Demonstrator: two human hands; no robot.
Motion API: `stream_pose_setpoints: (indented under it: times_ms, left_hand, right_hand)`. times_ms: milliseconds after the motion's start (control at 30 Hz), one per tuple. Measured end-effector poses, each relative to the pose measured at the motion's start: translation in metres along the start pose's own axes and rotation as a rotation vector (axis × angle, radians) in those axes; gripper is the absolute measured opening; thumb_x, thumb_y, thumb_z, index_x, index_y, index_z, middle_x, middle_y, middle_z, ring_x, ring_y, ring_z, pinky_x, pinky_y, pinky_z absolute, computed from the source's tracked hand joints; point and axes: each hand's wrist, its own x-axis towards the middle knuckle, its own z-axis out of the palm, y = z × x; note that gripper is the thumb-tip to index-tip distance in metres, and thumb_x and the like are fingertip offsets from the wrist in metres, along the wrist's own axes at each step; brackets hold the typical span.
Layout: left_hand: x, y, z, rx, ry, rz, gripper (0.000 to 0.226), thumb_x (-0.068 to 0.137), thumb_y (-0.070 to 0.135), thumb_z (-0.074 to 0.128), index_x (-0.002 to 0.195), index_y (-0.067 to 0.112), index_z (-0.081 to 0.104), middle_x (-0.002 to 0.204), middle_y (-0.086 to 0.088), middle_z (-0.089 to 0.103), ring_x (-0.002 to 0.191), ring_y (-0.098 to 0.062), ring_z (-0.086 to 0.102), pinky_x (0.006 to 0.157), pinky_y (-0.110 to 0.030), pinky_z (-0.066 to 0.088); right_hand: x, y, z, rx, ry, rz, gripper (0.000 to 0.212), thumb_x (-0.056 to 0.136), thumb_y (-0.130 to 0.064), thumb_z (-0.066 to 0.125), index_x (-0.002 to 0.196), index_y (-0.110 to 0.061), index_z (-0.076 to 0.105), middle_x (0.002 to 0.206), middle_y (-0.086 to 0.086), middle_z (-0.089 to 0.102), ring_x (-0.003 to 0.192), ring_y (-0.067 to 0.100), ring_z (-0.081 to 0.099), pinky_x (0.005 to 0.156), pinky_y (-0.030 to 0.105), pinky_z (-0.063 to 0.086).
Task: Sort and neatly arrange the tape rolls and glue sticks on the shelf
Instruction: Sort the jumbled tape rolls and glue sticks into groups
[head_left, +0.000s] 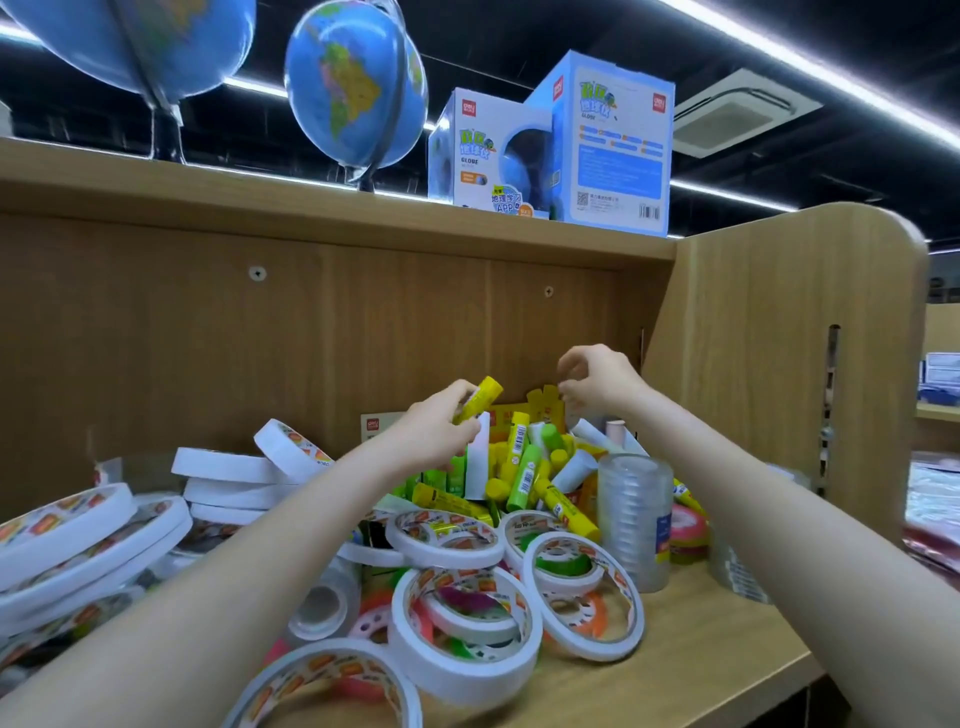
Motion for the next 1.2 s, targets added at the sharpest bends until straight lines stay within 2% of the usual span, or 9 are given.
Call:
stream_pose_setpoints:
  times_ms: [67, 167, 333, 467, 567, 733, 900, 1100, 1200]
  left_hand:
    - [0.001, 0.001, 0.002, -0.006, 0.013, 0.034, 0.018, 0.096, 0.016, 0.048, 0.113, 0.021, 0.049, 0.08, 0.0, 0.054, 0.076, -0.015, 0.055, 0.058, -0.02, 0.052]
    - [0.005, 0.003, 0.01, -0.037, 0.051, 0.028, 0.02, 0.091, 0.019, 0.057, 0.109, 0.009, 0.06, 0.08, -0.005, 0.064, 0.073, -0.016, 0.062, 0.07, -0.027, 0.057]
    - [0.006, 0.007, 0.013, 0.086, 0.097, 0.036, 0.026, 0.09, 0.024, 0.059, 0.112, 0.012, 0.057, 0.099, -0.005, 0.065, 0.084, -0.017, 0.063, 0.079, -0.026, 0.049]
    - [-0.005, -0.006, -0.003, 0.3, 0.112, 0.052, 0.024, 0.092, 0.017, 0.049, 0.114, 0.013, 0.059, 0.112, -0.003, 0.064, 0.092, -0.012, 0.054, 0.075, -0.018, 0.039]
    - [-0.018, -0.012, -0.009, 0.417, 0.112, 0.103, 0.026, 0.092, 0.012, 0.045, 0.114, 0.013, 0.06, 0.113, -0.003, 0.063, 0.097, -0.014, 0.057, 0.084, -0.026, 0.045]
    - [-0.036, -0.019, -0.025, 0.684, 0.191, 0.163, 0.029, 0.093, 0.015, 0.04, 0.118, 0.019, 0.056, 0.116, 0.0, 0.056, 0.11, -0.019, 0.052, 0.093, -0.035, 0.038]
    - [-0.055, -0.026, -0.049, 0.707, 0.294, 0.182, 0.029, 0.091, 0.02, 0.037, 0.109, 0.018, 0.06, 0.105, 0.0, 0.057, 0.102, -0.02, 0.055, 0.088, -0.034, 0.038]
    - [-0.102, -0.037, -0.071, 0.683, 0.394, 0.138, 0.023, 0.088, 0.011, 0.045, 0.101, 0.015, 0.063, 0.105, 0.0, 0.058, 0.101, -0.02, 0.054, 0.088, -0.034, 0.034]
    - [-0.137, -0.039, -0.082, 0.665, 0.412, 0.169, 0.031, 0.084, 0.02, 0.037, 0.095, 0.012, 0.065, 0.108, -0.002, 0.06, 0.1, -0.023, 0.057, 0.087, -0.038, 0.038]
  right_hand:
    - [-0.012, -0.013, -0.003, 0.311, -0.217, -0.043, 0.017, 0.092, -0.011, 0.057, 0.108, -0.006, 0.061, 0.102, 0.016, 0.065, 0.081, 0.02, 0.066, 0.062, 0.019, 0.055]
    - [-0.029, -0.029, -0.005, 0.481, -0.413, -0.122, 0.023, 0.092, -0.018, 0.057, 0.111, -0.006, 0.062, 0.1, 0.01, 0.067, 0.082, 0.015, 0.067, 0.066, 0.018, 0.054]
    - [-0.021, -0.024, -0.011, 0.389, -0.194, -0.145, 0.005, 0.082, -0.013, 0.07, 0.086, -0.011, 0.067, 0.078, 0.003, 0.064, 0.063, 0.009, 0.063, 0.058, 0.017, 0.051]
    - [-0.004, -0.004, -0.017, -0.123, 0.104, -0.039, 0.021, 0.076, -0.017, 0.074, 0.095, -0.009, 0.067, 0.095, 0.006, 0.064, 0.086, 0.018, 0.055, 0.068, 0.025, 0.041]
    - [0.001, 0.005, 0.003, -0.312, -0.042, 0.004, 0.031, 0.079, -0.01, 0.069, 0.109, -0.007, 0.063, 0.109, 0.013, 0.063, 0.089, 0.024, 0.058, 0.069, 0.028, 0.044]
    - [0.011, 0.014, 0.027, -0.542, -0.246, 0.012, 0.042, 0.089, -0.002, 0.049, 0.131, -0.003, 0.049, 0.132, 0.016, 0.053, 0.118, 0.031, 0.053, 0.094, 0.036, 0.047]
    - [-0.004, -0.002, 0.004, -0.437, -0.019, 0.014, 0.031, 0.086, -0.001, 0.044, 0.109, -0.008, 0.064, 0.109, 0.017, 0.064, 0.098, 0.035, 0.06, 0.073, 0.033, 0.048]
    - [-0.053, -0.073, -0.004, -0.172, -0.279, -0.26, 0.021, 0.092, -0.013, 0.049, 0.104, -0.017, 0.066, 0.097, 0.0, 0.063, 0.074, 0.017, 0.062, 0.05, 0.007, 0.045]
    - [-0.077, -0.107, 0.013, -0.079, -0.388, -0.383, 0.017, 0.093, -0.019, 0.051, 0.101, -0.022, 0.065, 0.095, -0.005, 0.063, 0.078, 0.009, 0.061, 0.061, 0.009, 0.048]
